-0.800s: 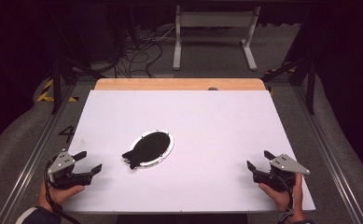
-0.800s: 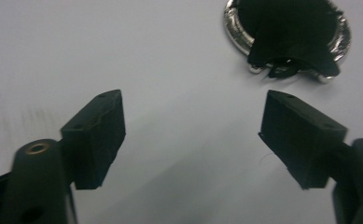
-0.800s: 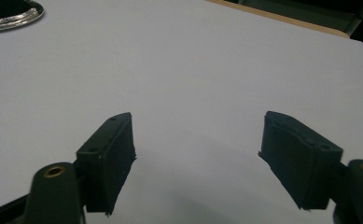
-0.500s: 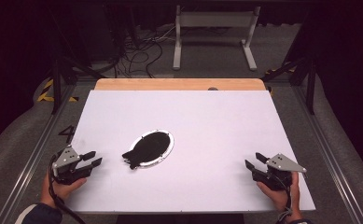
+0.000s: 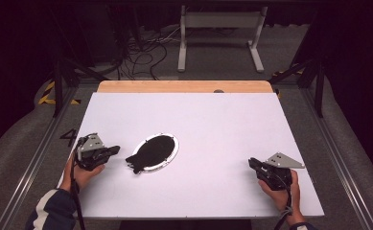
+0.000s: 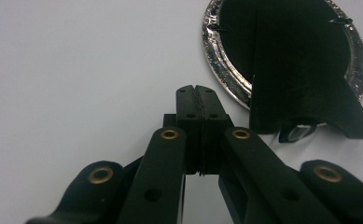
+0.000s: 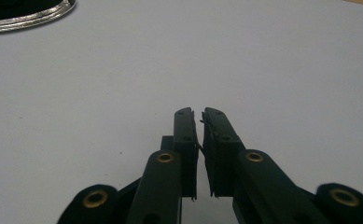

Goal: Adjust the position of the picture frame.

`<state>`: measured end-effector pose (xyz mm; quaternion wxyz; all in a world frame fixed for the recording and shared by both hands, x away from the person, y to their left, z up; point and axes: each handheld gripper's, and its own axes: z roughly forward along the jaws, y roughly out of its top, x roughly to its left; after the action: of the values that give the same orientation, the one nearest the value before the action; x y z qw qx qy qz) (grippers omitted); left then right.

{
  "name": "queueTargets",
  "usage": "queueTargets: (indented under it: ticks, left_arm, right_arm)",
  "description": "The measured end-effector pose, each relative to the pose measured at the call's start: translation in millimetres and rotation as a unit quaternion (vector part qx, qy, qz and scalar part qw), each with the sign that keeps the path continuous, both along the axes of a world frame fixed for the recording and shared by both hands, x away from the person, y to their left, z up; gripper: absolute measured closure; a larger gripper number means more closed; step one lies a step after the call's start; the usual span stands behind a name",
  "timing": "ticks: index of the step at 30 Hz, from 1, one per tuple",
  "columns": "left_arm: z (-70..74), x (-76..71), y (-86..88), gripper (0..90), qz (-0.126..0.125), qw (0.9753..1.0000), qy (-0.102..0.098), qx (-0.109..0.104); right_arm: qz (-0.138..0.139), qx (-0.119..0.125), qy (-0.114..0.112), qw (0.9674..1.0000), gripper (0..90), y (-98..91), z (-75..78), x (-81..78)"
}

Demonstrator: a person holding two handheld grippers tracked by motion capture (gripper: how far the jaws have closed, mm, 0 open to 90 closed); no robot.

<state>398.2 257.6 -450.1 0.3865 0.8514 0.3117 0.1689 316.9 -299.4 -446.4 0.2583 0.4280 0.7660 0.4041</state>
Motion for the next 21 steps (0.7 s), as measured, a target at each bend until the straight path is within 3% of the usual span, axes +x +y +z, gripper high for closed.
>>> queueTargets:
  ticks: [6,9,12,15,18,21]
  left_arm:
    - [-4.3,12.8,-14.3,89.5,-0.012,0.9998,0.015,0.010]
    - [-8.6,13.6,-18.4,89.5,-0.029,0.9988,0.034,0.019]
    - [-8.3,12.3,-20.6,89.2,-0.037,0.9985,0.038,0.015]
    - [-12.5,10.7,-28.4,89.1,-0.053,0.9968,0.053,0.027]
    - [-11.4,9.7,-32.2,89.8,-0.055,0.9967,0.047,0.037]
    - [-13.1,6.7,-34.6,89.9,-0.063,0.9962,0.057,0.018]
  right_arm:
    - [0.014,-0.001,0.006,0.9999,90.0,10.8,0.0,3.9]
    - [0.022,0.000,0.008,0.9997,90.0,16.3,0.5,5.5]
    - [0.025,0.001,0.010,0.9997,90.0,18.6,0.3,7.2]
    - [0.026,0.003,0.011,0.9996,90.0,20.8,0.3,9.0]
    - [0.028,0.003,0.011,0.9996,90.0,24.1,0.4,10.9]
    - [0.032,0.003,0.011,0.9994,90.0,28.0,0.3,12.6]
